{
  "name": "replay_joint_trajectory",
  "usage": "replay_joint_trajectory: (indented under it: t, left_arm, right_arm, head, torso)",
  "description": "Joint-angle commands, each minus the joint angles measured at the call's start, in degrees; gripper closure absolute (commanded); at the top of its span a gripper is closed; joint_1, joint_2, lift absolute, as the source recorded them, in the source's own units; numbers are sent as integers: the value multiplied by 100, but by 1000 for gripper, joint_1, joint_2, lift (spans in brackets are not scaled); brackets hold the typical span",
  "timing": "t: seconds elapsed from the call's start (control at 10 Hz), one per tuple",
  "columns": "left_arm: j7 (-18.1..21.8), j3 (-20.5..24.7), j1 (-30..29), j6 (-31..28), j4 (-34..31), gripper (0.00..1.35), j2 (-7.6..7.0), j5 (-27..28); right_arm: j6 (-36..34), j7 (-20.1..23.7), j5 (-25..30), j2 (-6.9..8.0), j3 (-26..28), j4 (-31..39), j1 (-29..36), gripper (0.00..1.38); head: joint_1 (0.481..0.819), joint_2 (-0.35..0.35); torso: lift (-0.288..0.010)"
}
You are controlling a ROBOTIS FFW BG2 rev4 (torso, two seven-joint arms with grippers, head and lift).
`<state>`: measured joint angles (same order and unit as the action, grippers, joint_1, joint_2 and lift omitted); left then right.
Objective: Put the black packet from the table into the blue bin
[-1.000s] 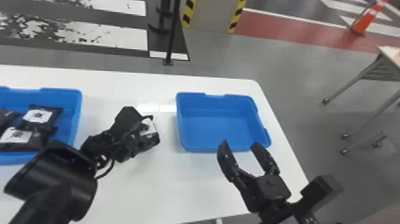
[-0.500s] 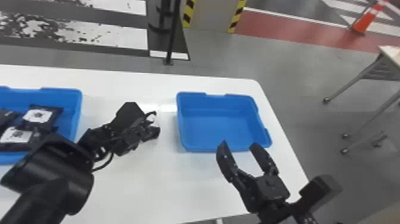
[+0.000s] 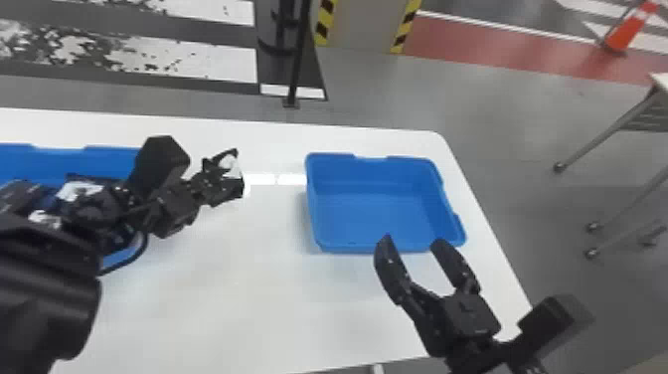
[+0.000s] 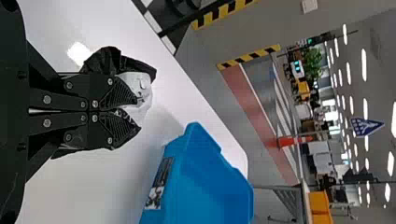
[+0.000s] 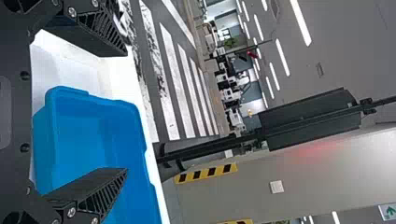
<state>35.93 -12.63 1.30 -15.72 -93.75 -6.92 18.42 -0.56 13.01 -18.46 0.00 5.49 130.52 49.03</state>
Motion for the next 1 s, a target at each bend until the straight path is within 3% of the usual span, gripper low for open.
replay_joint_trajectory:
  t: [0.0, 0.2, 0.4, 0.5, 0.7, 0.8, 0.9]
  left_arm:
    - [81, 726, -383, -59, -574, 1211, -46, 78]
    - [107, 1652, -833, -157, -981, 1211, -46, 135]
    - [90, 2577, -1142, -115, -1206, 1211, 165, 261]
    - [90, 2806, -1184, -129, -1206, 1139, 218, 284]
    - [81, 2863, -1381, -410, -1403, 180, 218, 135]
    - [63, 2874, -1536, -410, -1586, 58, 253, 32]
    - [28, 2977, -1747, -284, -1783, 147, 323, -162]
  right_arm:
    - [0, 0, -5, 5, 11, 19, 19, 136]
    - [0, 0, -28, 5, 11, 47, 47, 136]
    - [0, 0, -39, 5, 11, 47, 61, 136]
    - [0, 0, -39, 5, 11, 47, 61, 136]
    - [0, 0, -39, 5, 11, 61, 75, 136]
    - [0, 0, -51, 5, 11, 61, 75, 136]
    - [0, 0, -51, 5, 11, 61, 89, 136]
  head:
    - [695, -231]
    - [695, -117]
    - [695, -26]
    - [695, 42]
    - [695, 117]
    - [695, 123]
    - [695, 126]
  torso:
    - [-110]
    - [-110]
    - [-110]
    - [-110]
    - [-110]
    - [-110]
    - [-110]
